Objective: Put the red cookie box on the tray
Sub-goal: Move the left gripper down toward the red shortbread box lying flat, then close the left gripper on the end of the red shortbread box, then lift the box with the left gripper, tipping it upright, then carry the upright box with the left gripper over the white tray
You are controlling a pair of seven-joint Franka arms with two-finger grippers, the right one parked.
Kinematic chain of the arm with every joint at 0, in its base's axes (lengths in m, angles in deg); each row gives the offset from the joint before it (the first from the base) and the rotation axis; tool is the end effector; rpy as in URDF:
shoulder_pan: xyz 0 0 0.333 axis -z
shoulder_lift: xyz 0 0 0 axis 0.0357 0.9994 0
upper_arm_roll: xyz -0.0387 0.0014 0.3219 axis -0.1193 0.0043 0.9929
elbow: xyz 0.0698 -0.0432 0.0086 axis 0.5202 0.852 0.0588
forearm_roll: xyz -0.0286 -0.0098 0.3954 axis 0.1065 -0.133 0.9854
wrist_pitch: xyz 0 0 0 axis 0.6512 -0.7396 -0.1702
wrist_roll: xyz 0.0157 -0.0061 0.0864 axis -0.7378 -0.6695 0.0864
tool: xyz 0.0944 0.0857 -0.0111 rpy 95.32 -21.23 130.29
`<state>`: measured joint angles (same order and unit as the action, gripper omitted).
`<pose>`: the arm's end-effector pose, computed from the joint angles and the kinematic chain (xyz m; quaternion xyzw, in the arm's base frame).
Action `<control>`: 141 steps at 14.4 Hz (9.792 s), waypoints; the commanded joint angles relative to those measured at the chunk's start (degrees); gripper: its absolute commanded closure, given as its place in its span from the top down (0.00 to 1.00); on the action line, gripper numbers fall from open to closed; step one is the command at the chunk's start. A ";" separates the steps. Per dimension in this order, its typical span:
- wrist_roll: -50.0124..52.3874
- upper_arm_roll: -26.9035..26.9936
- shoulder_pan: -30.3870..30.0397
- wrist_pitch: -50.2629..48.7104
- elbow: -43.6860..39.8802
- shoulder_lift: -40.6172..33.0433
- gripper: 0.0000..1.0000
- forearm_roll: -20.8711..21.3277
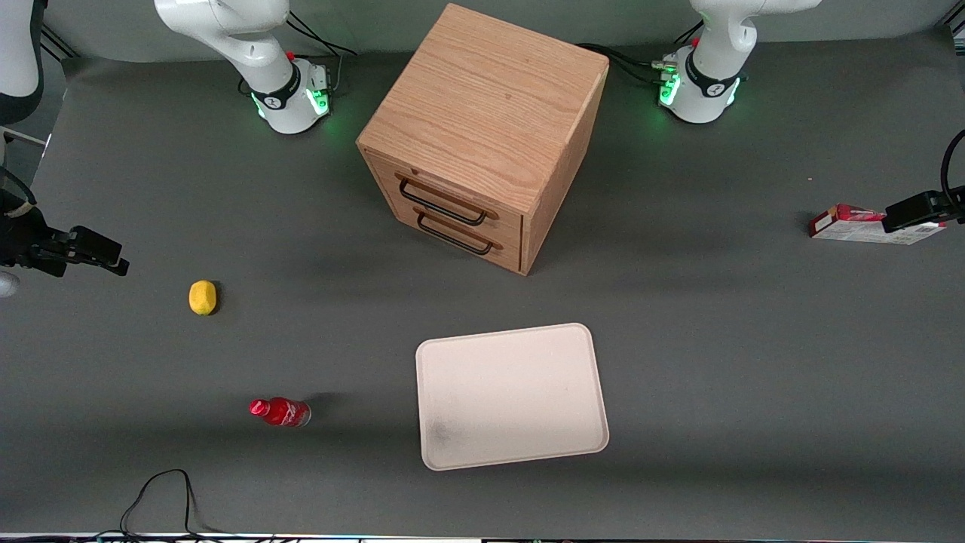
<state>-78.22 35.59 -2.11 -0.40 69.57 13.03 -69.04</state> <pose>0.5743 0.0666 0.5858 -0.9960 -0.0572 0.0609 0.0324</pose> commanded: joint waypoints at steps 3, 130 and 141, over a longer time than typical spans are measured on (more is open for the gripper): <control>0.93 1.14 -3.27 -0.88 -1.71 0.16 1.00 0.63; 33.60 -6.58 22.12 22.49 -27.81 42.24 0.00 -5.26; 37.32 -8.26 24.49 28.65 -30.27 50.16 0.00 -4.91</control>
<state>-41.98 26.77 20.96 28.21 41.89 61.28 -73.88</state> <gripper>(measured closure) 0.956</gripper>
